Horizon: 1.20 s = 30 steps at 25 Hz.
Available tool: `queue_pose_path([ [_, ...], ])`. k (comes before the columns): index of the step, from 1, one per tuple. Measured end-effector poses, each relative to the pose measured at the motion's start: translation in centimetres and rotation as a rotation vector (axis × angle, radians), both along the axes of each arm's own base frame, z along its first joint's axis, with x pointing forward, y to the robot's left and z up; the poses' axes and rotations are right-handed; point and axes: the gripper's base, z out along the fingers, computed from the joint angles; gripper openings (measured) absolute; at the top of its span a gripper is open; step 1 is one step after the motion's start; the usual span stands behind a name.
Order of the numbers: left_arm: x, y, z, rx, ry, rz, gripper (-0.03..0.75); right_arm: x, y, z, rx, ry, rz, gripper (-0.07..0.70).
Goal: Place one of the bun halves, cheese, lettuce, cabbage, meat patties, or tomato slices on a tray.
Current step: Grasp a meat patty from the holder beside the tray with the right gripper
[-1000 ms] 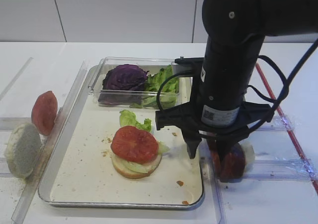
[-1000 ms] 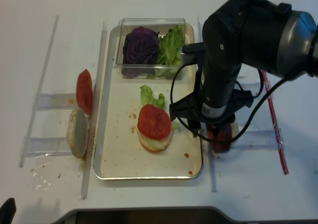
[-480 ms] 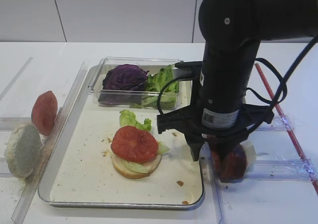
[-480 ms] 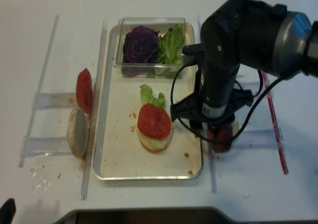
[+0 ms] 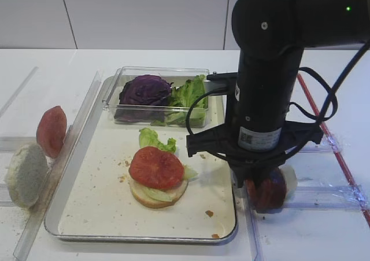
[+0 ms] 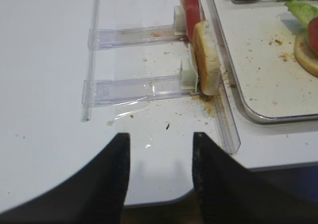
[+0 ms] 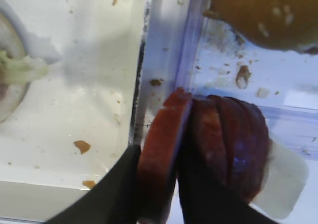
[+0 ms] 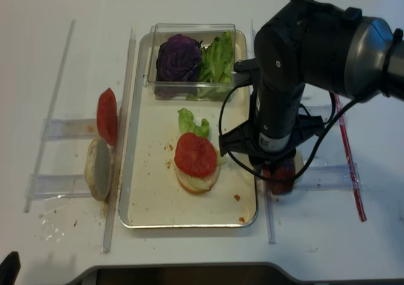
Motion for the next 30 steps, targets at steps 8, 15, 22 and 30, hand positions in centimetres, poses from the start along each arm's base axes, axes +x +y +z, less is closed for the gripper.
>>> queue_pose_path([
  [8,0.0,0.0,0.0,0.000,0.000,0.000,0.286,-0.1,-0.2,0.0,-0.018,0.010,0.003,0.125],
  [15,0.0,0.0,0.0,0.000,0.000,0.000,0.286,-0.2,-0.3,0.1,-0.024,0.017,-0.002,0.114],
  [22,0.0,0.0,0.0,0.000,0.000,0.000,0.286,-0.9,-0.7,1.7,-0.002,0.010,-0.009,0.113],
  [30,0.0,0.0,0.0,0.000,0.000,0.000,0.286,-1.7,-1.2,3.6,0.025,-0.014,-0.020,0.113],
])
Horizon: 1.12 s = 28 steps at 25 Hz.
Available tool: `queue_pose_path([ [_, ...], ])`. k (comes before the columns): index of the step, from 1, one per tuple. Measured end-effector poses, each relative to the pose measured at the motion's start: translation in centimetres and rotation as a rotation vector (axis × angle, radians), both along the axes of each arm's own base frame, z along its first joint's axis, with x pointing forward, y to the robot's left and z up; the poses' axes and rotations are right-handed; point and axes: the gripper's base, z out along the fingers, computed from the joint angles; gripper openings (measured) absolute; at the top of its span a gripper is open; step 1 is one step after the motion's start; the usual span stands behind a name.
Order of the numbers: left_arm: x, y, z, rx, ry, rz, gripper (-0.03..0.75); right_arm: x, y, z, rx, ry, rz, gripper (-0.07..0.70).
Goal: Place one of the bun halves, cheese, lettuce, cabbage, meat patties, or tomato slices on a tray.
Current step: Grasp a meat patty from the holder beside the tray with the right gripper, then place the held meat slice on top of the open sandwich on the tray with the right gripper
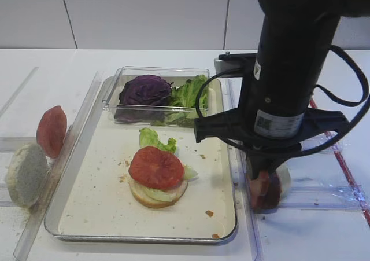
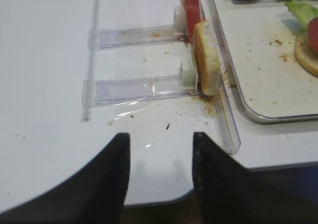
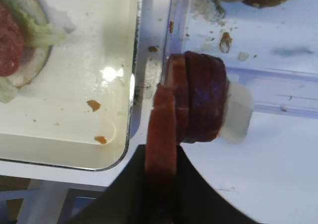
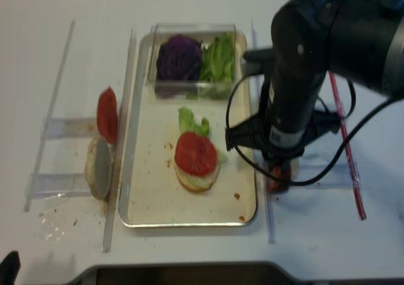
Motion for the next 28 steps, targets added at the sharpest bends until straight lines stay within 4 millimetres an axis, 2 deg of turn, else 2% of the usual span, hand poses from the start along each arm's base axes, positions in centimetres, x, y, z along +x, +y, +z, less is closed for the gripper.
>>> queue_pose_path([
  [9,0.0,0.0,0.0,0.000,0.000,0.000,0.286,-1.1,-0.6,3.0,0.096,-0.083,-0.010,0.113],
  [18,0.0,0.0,0.0,0.000,0.000,0.000,0.286,-0.7,1.6,3.9,0.365,-0.161,0.050,0.111],
  [28,0.0,0.0,0.0,0.000,0.000,0.000,0.286,-1.6,3.1,0.8,0.636,-0.173,0.078,0.111],
])
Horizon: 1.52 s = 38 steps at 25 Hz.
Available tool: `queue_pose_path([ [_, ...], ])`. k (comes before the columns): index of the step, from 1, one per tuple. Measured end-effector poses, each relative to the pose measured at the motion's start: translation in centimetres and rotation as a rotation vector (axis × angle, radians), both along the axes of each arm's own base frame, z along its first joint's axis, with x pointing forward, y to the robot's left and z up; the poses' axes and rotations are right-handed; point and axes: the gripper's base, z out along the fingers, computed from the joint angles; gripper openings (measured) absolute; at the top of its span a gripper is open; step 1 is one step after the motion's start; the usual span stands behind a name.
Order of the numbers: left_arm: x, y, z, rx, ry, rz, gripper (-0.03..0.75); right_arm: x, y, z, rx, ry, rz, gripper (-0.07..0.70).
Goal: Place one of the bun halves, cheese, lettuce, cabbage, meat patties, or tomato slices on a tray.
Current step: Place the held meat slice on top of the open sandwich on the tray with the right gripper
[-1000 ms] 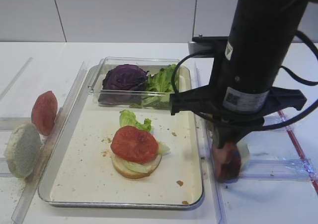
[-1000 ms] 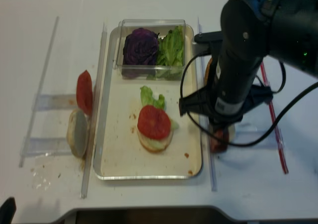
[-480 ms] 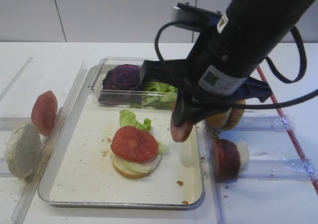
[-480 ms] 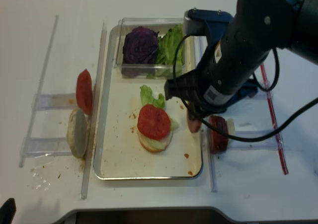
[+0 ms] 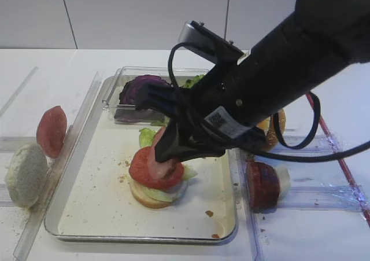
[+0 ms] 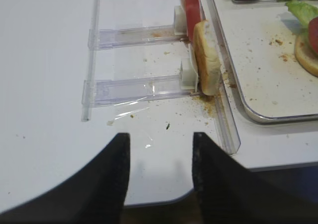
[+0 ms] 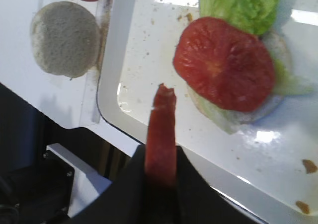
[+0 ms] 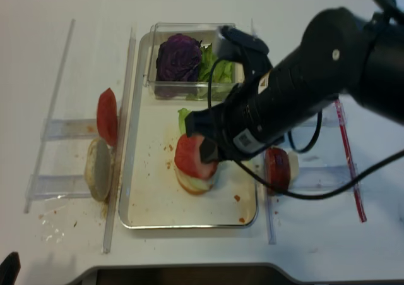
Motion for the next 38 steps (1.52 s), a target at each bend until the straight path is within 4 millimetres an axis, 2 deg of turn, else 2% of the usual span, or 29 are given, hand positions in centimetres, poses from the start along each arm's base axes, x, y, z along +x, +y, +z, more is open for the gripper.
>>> queue_pose_path([
  [5,0.0,0.0,0.0,0.000,0.000,0.000,0.286,-0.2,0.8,-0.9,0.148,0.004,0.025,0.111],
  [9,0.0,0.0,0.0,0.000,0.000,0.000,0.286,1.2,0.9,-1.9,0.270,0.045,0.035,0.111],
  [14,0.0,0.0,0.0,0.000,0.000,0.000,0.286,3.1,0.1,-3.4,0.370,0.095,0.049,0.111],
  [19,0.0,0.0,0.0,0.000,0.000,0.000,0.286,4.6,-1.0,-5.1,0.387,0.140,0.034,0.111],
  [38,0.0,0.0,0.0,0.000,0.000,0.000,0.286,6.1,-0.4,-8.7,0.411,0.211,-0.041,0.110],
])
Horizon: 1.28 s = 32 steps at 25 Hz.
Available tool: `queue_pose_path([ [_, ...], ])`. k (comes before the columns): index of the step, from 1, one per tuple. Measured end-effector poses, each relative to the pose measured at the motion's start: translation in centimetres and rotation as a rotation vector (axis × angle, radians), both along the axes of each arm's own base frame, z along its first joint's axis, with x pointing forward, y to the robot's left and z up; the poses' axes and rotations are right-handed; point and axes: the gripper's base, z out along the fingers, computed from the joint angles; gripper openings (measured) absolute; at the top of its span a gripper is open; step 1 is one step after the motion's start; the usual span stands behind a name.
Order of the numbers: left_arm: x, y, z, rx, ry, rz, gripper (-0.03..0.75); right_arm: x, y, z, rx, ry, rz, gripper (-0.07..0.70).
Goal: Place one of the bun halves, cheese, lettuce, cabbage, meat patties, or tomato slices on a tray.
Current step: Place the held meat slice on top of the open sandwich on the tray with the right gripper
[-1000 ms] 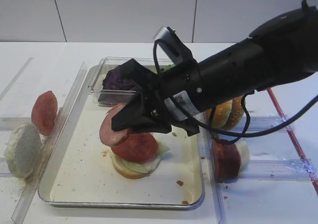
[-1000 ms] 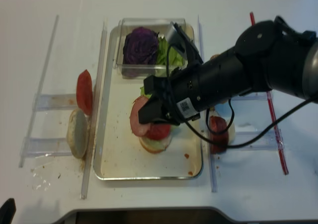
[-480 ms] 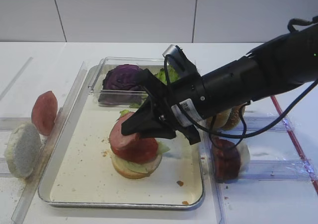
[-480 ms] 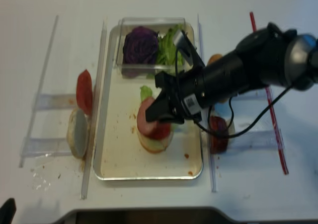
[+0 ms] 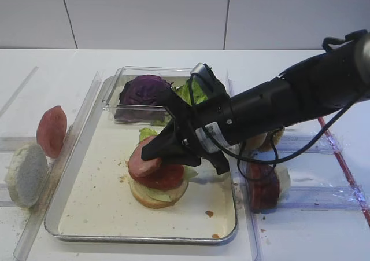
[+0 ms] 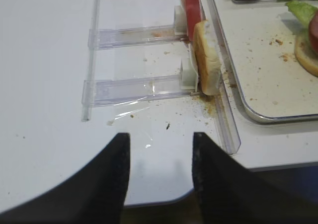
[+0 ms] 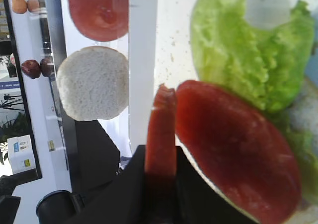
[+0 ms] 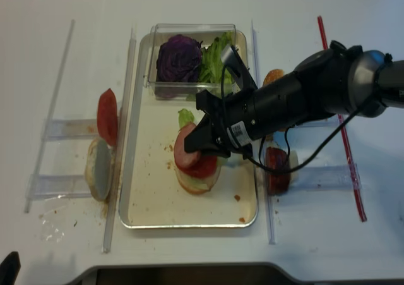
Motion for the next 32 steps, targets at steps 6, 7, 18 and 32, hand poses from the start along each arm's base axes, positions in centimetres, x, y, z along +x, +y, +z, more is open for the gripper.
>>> queue_pose_path([
  [6,0.00,0.00,0.00,0.000,0.000,0.000,0.286,0.23,0.03,-0.76,-0.014,0.016,-0.015,0.110],
  [7,0.00,0.00,0.00,0.000,0.000,0.000,0.286,0.28,0.01,-0.86,-0.018,0.016,-0.019,0.110],
  [18,0.00,0.00,0.00,0.000,0.000,0.000,0.286,0.47,-0.06,-0.98,-0.034,0.008,-0.040,0.186],
  [32,0.00,0.00,0.00,0.000,0.000,0.000,0.286,0.35,-0.08,-1.01,-0.038,0.009,-0.026,0.249],
])
